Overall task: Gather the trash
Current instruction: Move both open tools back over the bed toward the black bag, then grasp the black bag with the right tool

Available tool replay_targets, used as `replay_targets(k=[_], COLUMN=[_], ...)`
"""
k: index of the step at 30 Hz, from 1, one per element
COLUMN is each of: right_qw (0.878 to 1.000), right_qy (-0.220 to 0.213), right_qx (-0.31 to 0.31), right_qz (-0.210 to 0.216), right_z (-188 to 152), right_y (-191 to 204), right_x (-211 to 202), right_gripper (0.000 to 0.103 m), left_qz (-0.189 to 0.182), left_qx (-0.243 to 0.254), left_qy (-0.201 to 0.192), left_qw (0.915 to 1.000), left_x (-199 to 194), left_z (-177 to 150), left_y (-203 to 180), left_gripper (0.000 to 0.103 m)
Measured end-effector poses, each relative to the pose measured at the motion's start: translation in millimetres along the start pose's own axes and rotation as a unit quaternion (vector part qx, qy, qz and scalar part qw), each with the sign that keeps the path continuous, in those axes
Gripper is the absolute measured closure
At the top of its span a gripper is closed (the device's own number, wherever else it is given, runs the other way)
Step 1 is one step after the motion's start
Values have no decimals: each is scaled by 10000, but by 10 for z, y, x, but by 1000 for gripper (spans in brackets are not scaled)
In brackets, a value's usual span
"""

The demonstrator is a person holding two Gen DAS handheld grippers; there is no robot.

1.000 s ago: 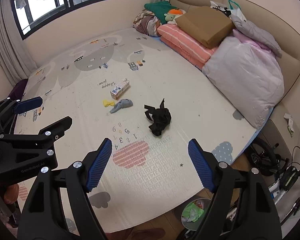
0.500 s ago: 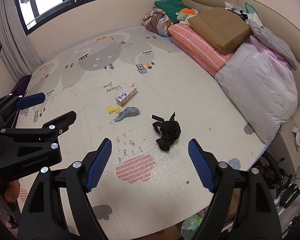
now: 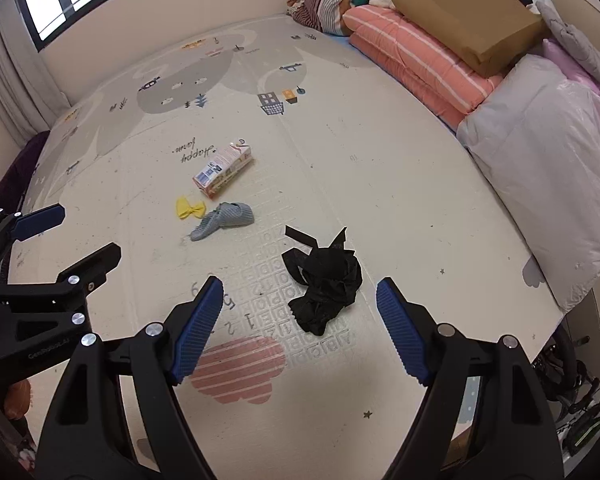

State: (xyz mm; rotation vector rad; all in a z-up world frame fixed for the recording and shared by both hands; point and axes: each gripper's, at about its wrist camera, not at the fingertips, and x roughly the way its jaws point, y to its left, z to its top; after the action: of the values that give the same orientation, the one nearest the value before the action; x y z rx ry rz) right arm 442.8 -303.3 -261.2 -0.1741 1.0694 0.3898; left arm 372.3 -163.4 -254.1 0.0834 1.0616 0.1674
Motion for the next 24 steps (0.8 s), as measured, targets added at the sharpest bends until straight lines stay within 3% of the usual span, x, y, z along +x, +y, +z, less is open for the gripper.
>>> replay_targets(k=[11,19,24], right_qw=[9994,9983,9978], right_qy=[223,486,487], right_qx=[174,253,25], right_qz=[-194,-182,-453], right_z=[-204,-379,-353], right_y=[-212,-212,-194], right_x=[1242,1735,1872], right_gripper=[27,27,27], left_qz=[38,48,18], left_qx=[0,-92,-152], left_qy=[286,433,495], left_qw=[9996,9990,9987], left_x=[1095,1418,1503], left_z=[-223,-420,-482], left_y=[-148,-125,-118], left_gripper=[21,21,21])
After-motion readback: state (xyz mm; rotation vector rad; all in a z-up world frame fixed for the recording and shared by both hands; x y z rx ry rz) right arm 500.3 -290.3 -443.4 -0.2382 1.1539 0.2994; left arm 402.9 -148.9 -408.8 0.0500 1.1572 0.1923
